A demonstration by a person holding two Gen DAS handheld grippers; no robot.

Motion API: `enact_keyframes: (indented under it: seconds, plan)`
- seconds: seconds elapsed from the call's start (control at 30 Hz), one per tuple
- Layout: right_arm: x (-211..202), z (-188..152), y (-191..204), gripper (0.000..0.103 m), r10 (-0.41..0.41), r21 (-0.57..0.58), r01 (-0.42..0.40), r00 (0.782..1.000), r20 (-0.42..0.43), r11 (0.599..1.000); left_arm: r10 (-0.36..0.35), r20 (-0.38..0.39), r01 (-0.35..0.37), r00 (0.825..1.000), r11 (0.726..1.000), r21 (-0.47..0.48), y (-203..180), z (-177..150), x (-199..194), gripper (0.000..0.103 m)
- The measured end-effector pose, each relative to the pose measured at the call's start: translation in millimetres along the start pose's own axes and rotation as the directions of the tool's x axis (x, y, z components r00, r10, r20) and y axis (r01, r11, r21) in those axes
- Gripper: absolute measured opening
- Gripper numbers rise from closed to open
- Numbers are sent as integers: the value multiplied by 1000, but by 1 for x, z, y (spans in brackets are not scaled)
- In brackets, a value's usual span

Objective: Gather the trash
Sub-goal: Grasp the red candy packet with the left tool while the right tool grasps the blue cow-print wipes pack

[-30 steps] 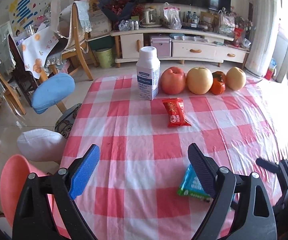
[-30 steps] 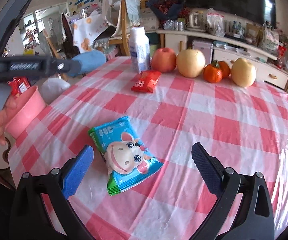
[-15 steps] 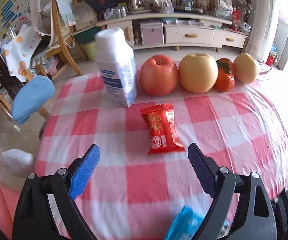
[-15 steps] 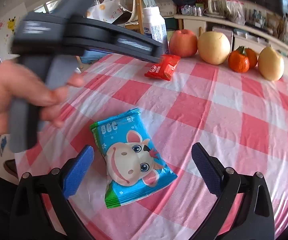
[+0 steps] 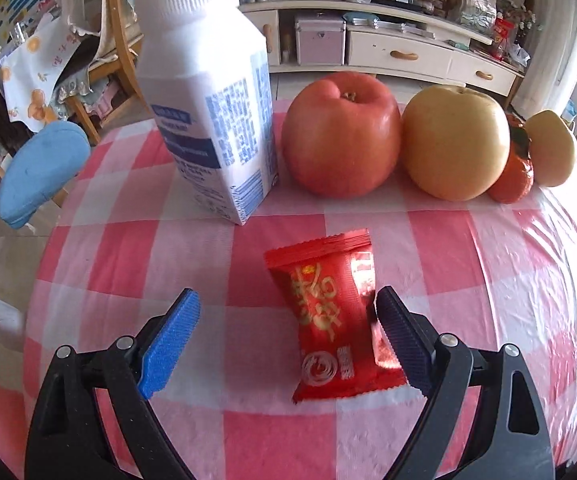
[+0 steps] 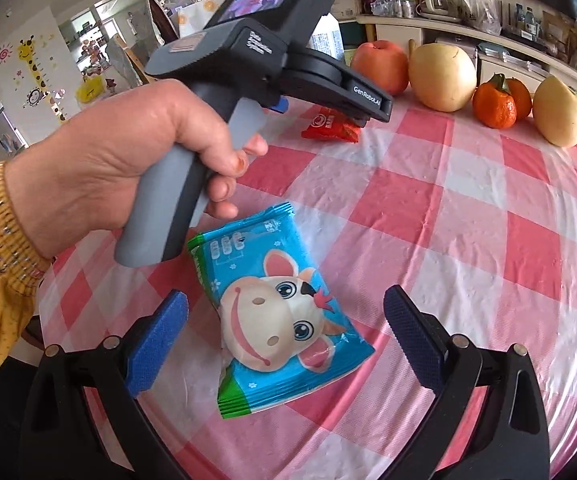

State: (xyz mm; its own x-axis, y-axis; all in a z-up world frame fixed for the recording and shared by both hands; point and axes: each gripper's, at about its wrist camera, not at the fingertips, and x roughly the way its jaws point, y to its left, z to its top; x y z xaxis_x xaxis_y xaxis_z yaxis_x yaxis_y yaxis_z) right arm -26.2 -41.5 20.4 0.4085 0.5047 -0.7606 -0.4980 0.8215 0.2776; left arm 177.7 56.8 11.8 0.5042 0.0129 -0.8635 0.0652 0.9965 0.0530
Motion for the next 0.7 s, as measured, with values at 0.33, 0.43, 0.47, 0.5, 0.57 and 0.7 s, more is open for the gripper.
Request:
enact_keyframes:
  seconds: [0.33, 0.43, 0.47, 0.5, 0.57, 0.7]
  plan:
    - [5, 0, -1, 96, -25, -23, 25, 1000, -6, 999, -32, 16, 32, 999, 999, 3, -5, 4, 6, 81]
    - [6, -1, 4, 83, -56, -48, 56, 998, -1, 997, -55, 22, 55, 998, 998, 10, -8, 4, 4, 70]
    - [6, -1, 5, 82, -61, -54, 60, 998, 0, 997, -60, 24, 59, 998, 998, 16, -10, 4, 3, 68]
    - [6, -1, 5, 79, -55, -56, 55, 998, -1, 997, -65, 25, 64, 998, 998, 19, -12, 3, 2, 64]
    - [6, -2, 6, 76, -53, -59, 53, 999, -1, 997, -71, 26, 71, 997, 997, 20, -14, 2, 0, 57]
    - [6, -3, 8, 63, -36, -65, 36, 999, -1, 997, -75, 19, 74, 997, 997, 20, -15, -2, -4, 47]
